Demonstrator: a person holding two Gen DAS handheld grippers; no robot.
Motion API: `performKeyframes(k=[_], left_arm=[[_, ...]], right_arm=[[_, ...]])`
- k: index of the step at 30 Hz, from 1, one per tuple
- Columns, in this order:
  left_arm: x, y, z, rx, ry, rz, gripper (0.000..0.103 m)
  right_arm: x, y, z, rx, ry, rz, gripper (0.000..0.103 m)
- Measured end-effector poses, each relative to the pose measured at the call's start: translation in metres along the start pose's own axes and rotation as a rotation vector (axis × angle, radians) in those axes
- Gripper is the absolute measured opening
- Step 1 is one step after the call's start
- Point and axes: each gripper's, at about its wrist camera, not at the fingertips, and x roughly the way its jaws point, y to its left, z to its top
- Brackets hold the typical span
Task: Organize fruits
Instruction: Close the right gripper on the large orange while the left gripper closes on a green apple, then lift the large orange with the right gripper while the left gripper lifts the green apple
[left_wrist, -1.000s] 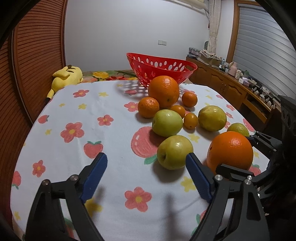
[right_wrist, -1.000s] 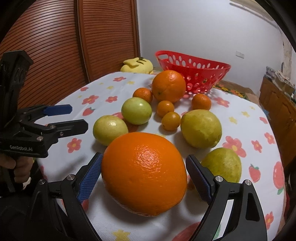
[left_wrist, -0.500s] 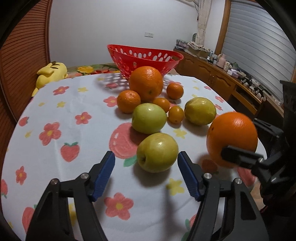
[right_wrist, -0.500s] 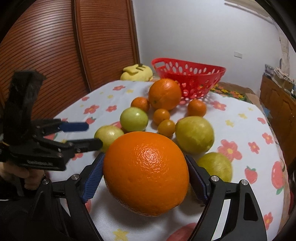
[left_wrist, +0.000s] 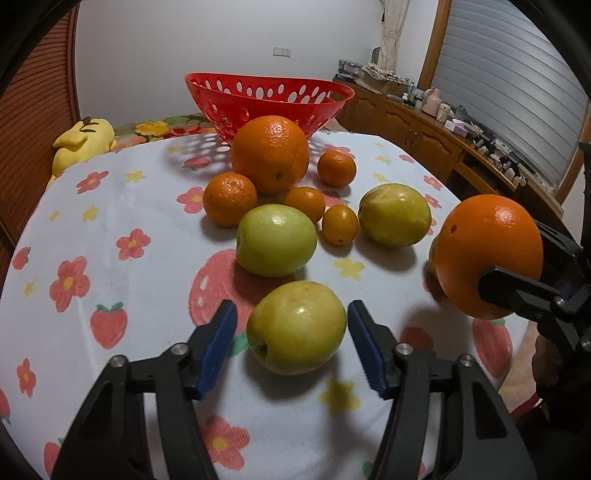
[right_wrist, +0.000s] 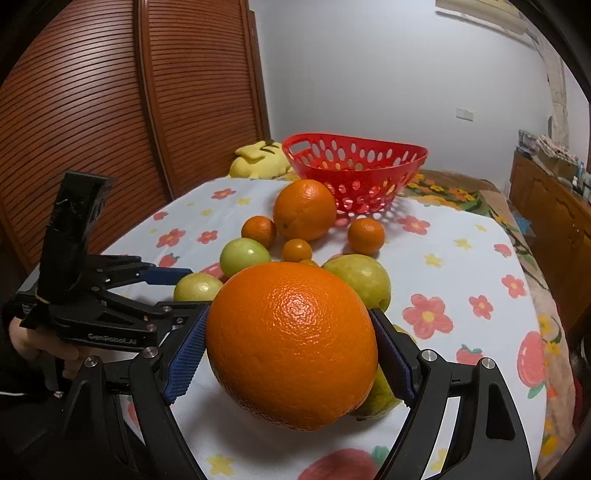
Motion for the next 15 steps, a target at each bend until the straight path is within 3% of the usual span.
performKeyframes(k=[2,7,15], left_arm=[[0.002,0.001,0.001,-0.004,0.008,-0.024,0.053],[-0.001,0.001,-0.001,0.014,-0.003,-0.027,0.052],[-0.028,0.006,0.012,-0.014,-0.084,-0.023,0.052]], right_arm=[[-0.001,-0.001,0.0,0.001,-0.003,-0.001,0.085],[-0.002,-0.003,0.002,0.002,-0.008,-0.005,0.085],[-0.008,-0.006,0.008,-0.004,-0.017,-0.011,0.085]])
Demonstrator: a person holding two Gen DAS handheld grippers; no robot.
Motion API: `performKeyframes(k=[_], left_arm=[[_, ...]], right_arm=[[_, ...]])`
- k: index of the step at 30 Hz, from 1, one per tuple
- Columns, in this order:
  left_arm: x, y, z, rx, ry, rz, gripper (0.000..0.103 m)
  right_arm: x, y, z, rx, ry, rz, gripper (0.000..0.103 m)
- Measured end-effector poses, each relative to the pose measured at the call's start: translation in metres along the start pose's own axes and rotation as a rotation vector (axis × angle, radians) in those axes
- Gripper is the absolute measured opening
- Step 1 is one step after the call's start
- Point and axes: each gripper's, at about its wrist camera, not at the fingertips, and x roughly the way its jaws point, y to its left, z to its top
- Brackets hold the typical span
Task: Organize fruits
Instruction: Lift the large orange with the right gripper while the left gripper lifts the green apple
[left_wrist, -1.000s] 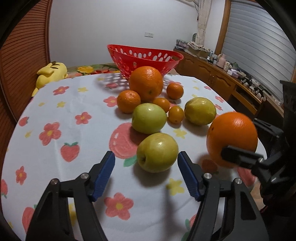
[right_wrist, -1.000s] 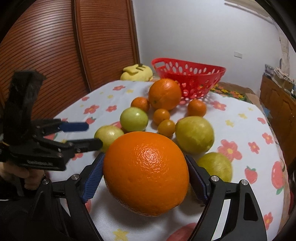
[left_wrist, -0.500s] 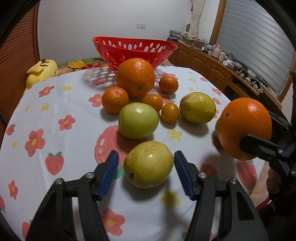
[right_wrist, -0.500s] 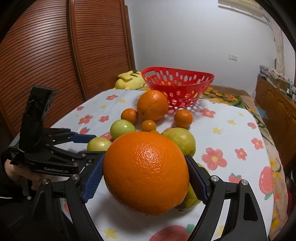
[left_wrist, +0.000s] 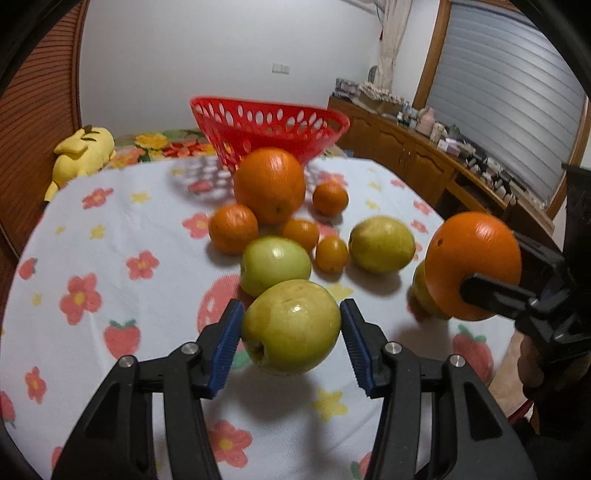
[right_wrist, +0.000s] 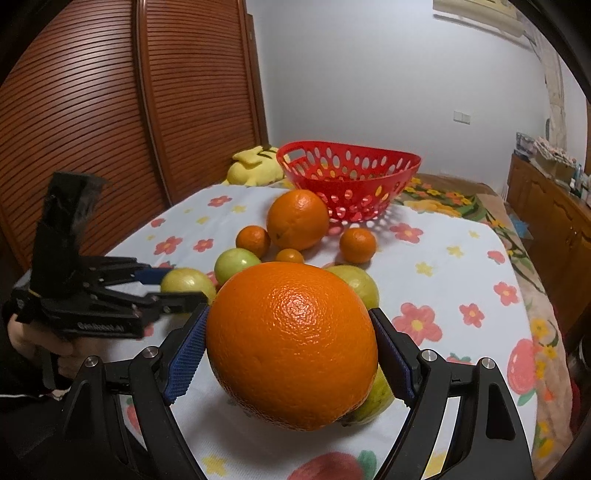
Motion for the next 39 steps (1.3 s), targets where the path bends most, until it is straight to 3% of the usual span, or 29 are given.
performKeyframes(k=[17,39], left_arm=[[-0.035,0.001,0.037,0.023,-0.112,0.022,0.052],[-0.004,0.012,0.103,0.052,-0.125,0.037,0.052]], right_arm=[[-0.014,-0.004,0.024,-0.019,-0.038,-0.013,0.085],[0.009,-0.037,0.106,-0.087,-0.039,-0.028,0.085]])
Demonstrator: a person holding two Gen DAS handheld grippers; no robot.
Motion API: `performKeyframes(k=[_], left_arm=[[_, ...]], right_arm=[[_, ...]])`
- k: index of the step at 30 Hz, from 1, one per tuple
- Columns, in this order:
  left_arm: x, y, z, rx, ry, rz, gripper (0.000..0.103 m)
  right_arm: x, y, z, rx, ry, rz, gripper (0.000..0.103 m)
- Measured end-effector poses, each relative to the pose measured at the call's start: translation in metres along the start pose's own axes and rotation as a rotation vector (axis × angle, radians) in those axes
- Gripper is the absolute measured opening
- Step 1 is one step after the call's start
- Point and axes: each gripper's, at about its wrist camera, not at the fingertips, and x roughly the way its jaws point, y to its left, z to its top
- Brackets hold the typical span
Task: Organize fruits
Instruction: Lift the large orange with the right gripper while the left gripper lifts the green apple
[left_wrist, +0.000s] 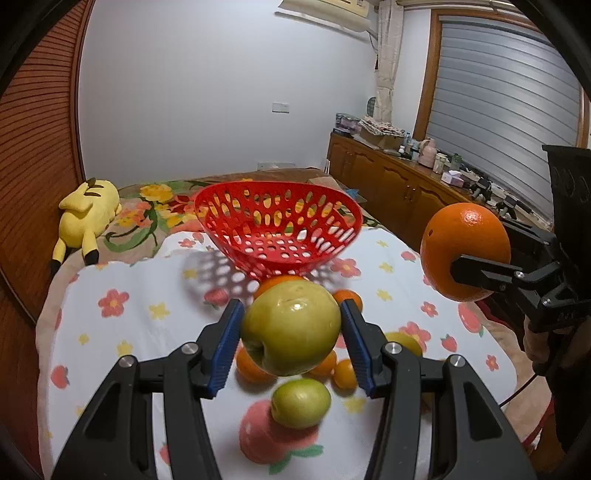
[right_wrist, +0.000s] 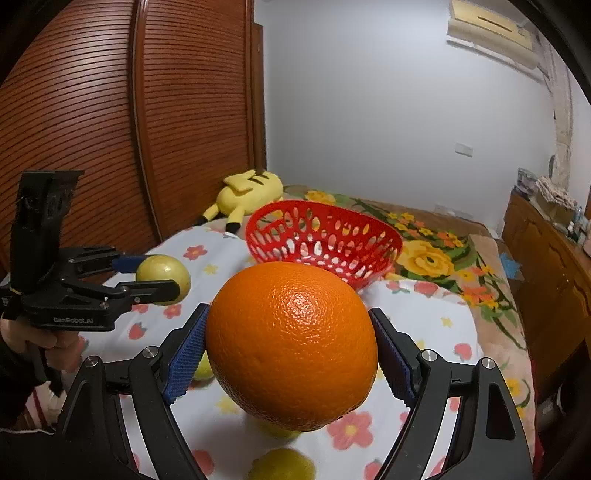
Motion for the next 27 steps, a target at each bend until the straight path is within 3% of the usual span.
performKeyframes(k=[18,27], left_arm=[[0.038,0.019,0.041,0.004,0.024,0.023,0.052],[0.057,0.039,0.058,-0.011,0.036,0.031,0.052]], right_arm=[[0.063,-0.029,0.046,-0.02,0.071,0.042,0.085],[0.118,-0.043,0.059,-0.031,0.169,0.055,0.085]])
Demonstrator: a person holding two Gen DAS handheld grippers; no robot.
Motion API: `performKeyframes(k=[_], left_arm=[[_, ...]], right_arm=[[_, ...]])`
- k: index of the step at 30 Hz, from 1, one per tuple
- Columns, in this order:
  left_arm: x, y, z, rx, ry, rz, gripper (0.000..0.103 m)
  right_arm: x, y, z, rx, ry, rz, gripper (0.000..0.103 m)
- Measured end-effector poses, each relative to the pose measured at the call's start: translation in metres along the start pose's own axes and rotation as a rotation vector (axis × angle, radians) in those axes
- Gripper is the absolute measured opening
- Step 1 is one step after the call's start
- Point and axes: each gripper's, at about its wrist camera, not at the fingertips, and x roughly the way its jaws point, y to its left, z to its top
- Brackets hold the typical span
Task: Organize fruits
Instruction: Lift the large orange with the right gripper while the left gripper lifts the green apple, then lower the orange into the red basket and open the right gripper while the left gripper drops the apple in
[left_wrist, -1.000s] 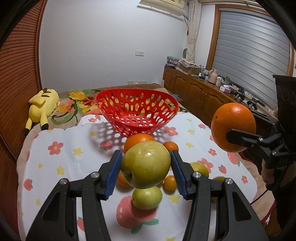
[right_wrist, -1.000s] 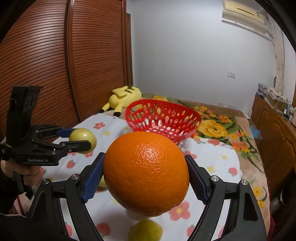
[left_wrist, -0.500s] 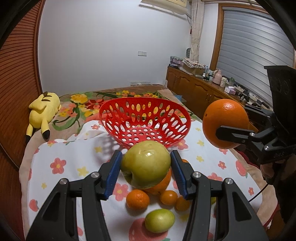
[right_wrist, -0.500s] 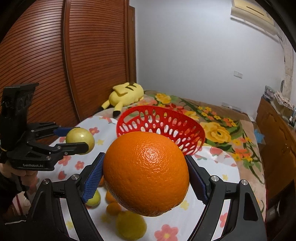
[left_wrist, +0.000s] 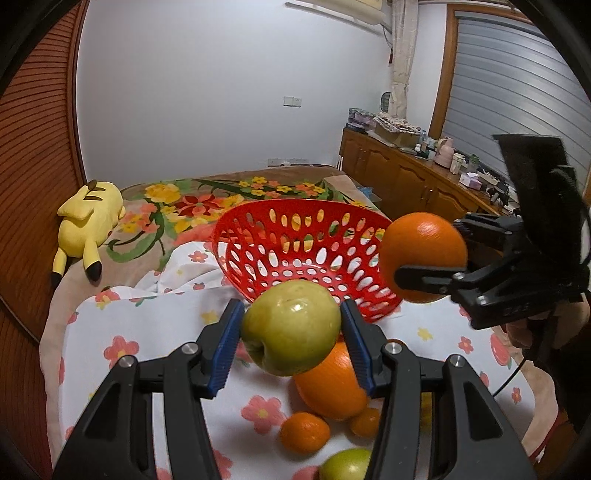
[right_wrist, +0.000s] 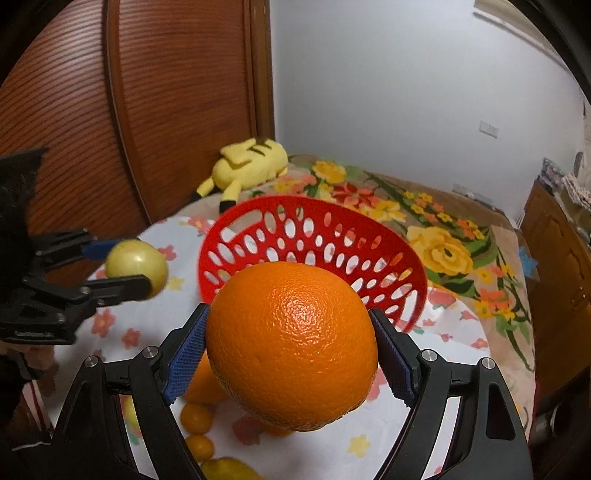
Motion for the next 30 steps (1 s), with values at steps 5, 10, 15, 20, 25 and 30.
performKeyframes(k=[5,10,15,20,25,30], left_arm=[[0.011,0.008,0.008,-0.003,0.002,-0.001,0.052],[0.021,0.013,0.013,0.001,0.006,-0.013,0.052],[0.03,0.018,0.016,-0.003,0.01,-0.024,0.052],[0.031,0.019,0.016,-0.006,0.008,-0.024,0.052],[0.033,0.025,0.017,-0.019,0.002,-0.023,0.052],[0.033,0.029,0.016,-0.025,0.0,-0.021,0.052]], right_arm=[[0.036,-0.003,0.01,-0.028,0.086,0.015,0.085],[0.066,-0.008,0.013,-0.049,0.196,0.031,0.085],[0.089,-0.015,0.015,-0.053,0.28,0.039,0.085],[0.1,-0.017,0.013,-0.072,0.337,0.041,0.086],[0.111,-0.015,0.014,-0.09,0.374,0.033,0.086],[0.12,-0.015,0.014,-0.084,0.395,0.024,0.086]])
